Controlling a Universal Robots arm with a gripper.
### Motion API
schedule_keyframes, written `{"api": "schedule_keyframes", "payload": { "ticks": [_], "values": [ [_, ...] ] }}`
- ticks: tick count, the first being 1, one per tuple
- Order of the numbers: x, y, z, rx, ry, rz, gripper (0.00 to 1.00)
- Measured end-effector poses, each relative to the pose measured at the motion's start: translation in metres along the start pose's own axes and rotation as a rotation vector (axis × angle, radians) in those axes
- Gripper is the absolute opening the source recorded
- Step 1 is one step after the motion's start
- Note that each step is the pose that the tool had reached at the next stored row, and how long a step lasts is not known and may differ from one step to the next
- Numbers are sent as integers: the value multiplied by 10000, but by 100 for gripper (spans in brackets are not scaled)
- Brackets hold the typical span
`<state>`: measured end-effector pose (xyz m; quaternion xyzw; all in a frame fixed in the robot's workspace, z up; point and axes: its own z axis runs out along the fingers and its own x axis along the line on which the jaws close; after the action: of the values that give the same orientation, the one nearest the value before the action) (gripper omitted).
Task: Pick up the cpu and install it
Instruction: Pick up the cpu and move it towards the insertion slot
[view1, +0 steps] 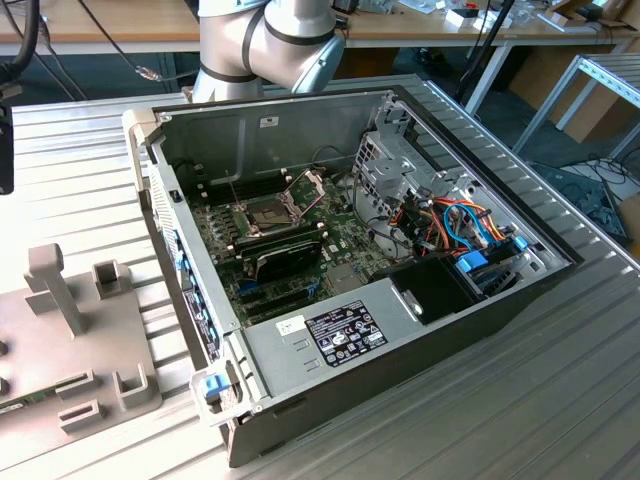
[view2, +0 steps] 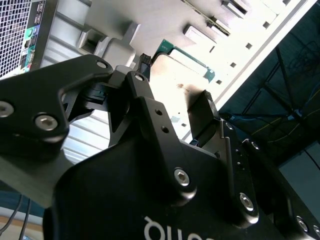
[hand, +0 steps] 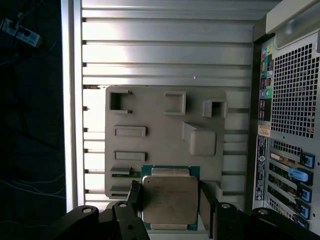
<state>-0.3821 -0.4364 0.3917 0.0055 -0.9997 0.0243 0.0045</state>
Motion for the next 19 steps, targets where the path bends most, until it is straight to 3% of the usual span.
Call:
{"api": "schedule_keyframes", "payload": {
  "ticks": [19],
  "values": [
    [-24,-2,-24,0,1,-1,55]
  ]
}}
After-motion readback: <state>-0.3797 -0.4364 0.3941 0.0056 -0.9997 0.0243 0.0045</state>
